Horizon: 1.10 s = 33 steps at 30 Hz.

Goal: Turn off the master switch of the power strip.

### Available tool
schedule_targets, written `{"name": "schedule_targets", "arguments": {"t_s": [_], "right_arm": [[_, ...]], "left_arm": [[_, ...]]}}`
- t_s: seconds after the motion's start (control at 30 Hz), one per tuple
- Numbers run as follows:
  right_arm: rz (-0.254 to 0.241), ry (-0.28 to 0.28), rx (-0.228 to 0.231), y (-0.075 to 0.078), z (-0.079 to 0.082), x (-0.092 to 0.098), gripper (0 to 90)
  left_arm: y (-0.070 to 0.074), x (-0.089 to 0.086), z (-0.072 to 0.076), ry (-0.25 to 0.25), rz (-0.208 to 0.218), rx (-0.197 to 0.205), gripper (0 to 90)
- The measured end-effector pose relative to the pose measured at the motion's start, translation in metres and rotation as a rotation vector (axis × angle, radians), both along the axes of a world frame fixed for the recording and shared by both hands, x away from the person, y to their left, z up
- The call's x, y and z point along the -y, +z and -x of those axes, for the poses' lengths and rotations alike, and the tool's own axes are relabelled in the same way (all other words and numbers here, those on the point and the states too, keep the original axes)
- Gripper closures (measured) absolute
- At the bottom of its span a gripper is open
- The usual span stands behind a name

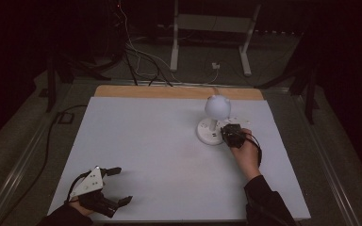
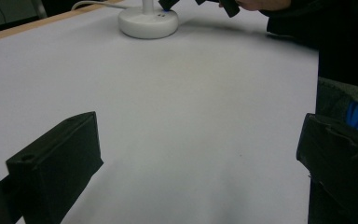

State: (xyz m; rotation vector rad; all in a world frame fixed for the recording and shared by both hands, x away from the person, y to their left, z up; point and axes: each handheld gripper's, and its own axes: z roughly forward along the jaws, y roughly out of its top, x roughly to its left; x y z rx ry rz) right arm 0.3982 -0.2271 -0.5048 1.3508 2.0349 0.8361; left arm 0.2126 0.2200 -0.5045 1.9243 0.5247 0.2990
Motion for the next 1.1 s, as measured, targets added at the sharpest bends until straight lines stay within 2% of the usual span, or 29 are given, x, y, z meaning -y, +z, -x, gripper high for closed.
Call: {"name": "schedule_targets", "arguments": {"t_s": [0.07,0.1,0.13,0.17,0.2,0.37,0.47,0.57,0.6,0.63,0.73,0.8,0.83,0.87,0.93,0.97,1.0,1.07,1.1], "right_arm": [[-0.025,0.001,-0.001,0.000,0.000,0.003,90.0],[-0.074,0.000,0.011,0.001,0.001,0.005,90.0],[-0.075,-0.007,0.000,0.002,0.000,0.005,90.0],[-0.052,-0.003,0.016,0.003,0.000,0.004,90.0],[-0.060,0.002,0.029,0.004,0.001,0.004,90.0],[-0.081,0.001,0.041,0.011,0.003,0.008,89.4],[-0.090,0.011,0.060,0.016,0.007,0.010,80.1],[-0.111,0.020,0.065,0.021,0.010,0.013,64.2],[-0.111,0.020,0.065,0.021,0.010,0.013,64.2],[-0.128,0.029,0.070,0.022,0.012,0.014,47.9],[-0.168,0.078,0.071,0.024,0.016,0.014,26.1],[-0.190,0.107,0.082,0.026,0.021,0.014,20.0],[-0.190,0.107,0.082,0.026,0.021,0.014,20.0],[-0.209,0.147,0.075,0.028,0.025,0.016,14.4],[-0.225,0.161,0.079,0.030,0.027,0.017,12.7],[-0.248,0.199,0.076,0.032,0.031,0.019,6.3],[-0.248,0.199,0.076,0.032,0.031,0.019,6.3],[-0.278,0.243,0.061,0.035,0.035,0.019,1.8],[-0.274,0.254,0.062,0.035,0.037,0.019,0.8]], "left_arm": [[0.000,0.000,0.000,0.005,0.004,-0.002,0.3],[0.000,-0.001,-0.001,0.004,0.003,-0.003,0.4],[0.000,-0.001,-0.001,0.005,0.005,-0.006,0.3],[-0.001,0.000,-0.001,0.006,0.004,-0.007,0.3],[-0.001,0.000,-0.001,0.006,0.002,-0.005,0.3],[0.000,-0.001,-0.001,0.008,0.003,-0.005,0.3],[0.000,-0.001,-0.001,0.010,0.004,-0.004,0.3],[0.000,-0.001,-0.001,0.013,-0.001,0.002,0.3],[0.000,-0.001,-0.001,0.013,-0.001,0.002,0.3],[0.000,-0.001,-0.001,0.015,0.002,0.006,0.3],[0.001,-0.001,-0.001,0.017,0.002,0.008,0.3],[0.001,-0.001,0.000,0.017,0.003,0.006,0.3],[0.001,-0.001,0.000,0.017,0.003,0.006,0.3],[0.001,-0.001,-0.001,0.017,0.003,0.005,0.3],[0.001,-0.001,-0.001,0.018,0.001,0.006,0.3],[0.001,-0.001,0.000,0.016,0.000,0.006,0.3],[0.001,-0.001,0.000,0.016,0.000,0.006,0.3],[0.001,-0.001,0.000,0.015,-0.001,0.007,0.3],[0.001,-0.001,0.000,0.015,-0.001,0.007,0.3]]}}
